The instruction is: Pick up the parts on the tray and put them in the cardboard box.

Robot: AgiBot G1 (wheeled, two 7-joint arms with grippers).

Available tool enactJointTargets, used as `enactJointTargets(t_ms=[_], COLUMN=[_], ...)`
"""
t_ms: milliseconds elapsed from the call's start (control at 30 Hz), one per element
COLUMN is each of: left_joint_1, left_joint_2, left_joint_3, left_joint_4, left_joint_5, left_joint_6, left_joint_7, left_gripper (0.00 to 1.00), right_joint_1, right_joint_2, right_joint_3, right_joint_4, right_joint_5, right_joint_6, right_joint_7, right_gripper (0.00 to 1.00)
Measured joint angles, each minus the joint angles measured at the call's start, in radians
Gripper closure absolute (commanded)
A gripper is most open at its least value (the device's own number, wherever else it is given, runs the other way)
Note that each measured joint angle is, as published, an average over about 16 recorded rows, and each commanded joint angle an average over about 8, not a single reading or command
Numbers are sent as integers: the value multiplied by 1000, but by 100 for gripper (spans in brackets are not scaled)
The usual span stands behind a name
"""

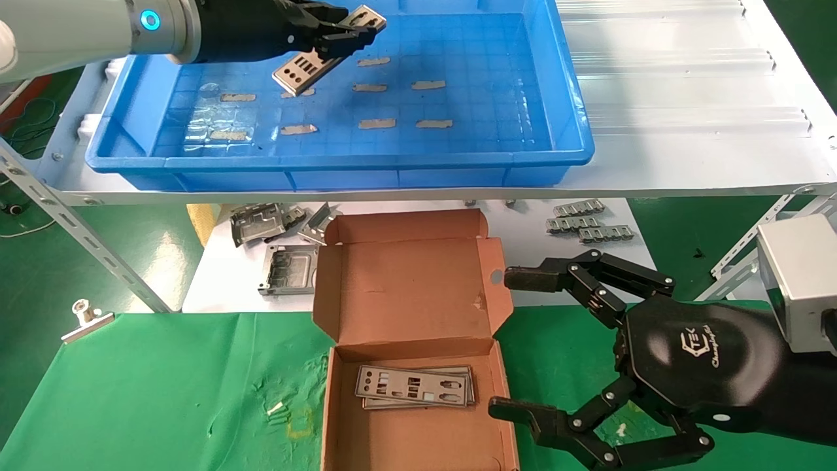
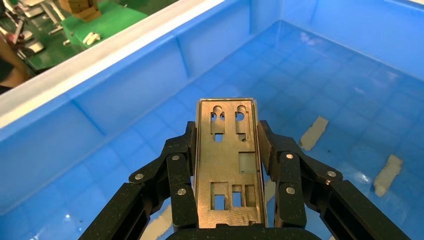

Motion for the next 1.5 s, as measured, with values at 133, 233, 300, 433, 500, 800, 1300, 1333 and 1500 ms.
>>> enactJointTargets(t_ms=[133,233,300,433,500,800,1300,1333,1500], left_joint_1=[5,12,19,32,38,59,53,50,35], left_joint_2=[-6,-10,-12,-14,-15,-7,29,30,35], left_joint_3=[-3,-5,-7,-11,-14,-21,-38,-39,-41], left_joint_4=[-15,-27,-34,-47,-53,-38,74,81,113], left_joint_5=[-4,-7,-10,-17,-22,-32,-58,-60,-69], left_joint_6=[-1,1,3,10,14,8,-36,-34,-19], left_joint_7=[25,56,80,134,165,278,337,336,320], left_gripper=[100,100,100,100,100,17,0,0,23], right_joint_1=[0,0,0,0,0,0,0,0,0], right_joint_2=[0,0,0,0,0,0,0,0,0], right_joint_3=[0,0,0,0,0,0,0,0,0], right_joint_4=[0,0,0,0,0,0,0,0,0], right_joint_5=[0,0,0,0,0,0,0,0,0], right_joint_6=[0,0,0,0,0,0,0,0,0], right_joint_7=[0,0,0,0,0,0,0,0,0], right_gripper=[0,0,0,0,0,0,0,0,0])
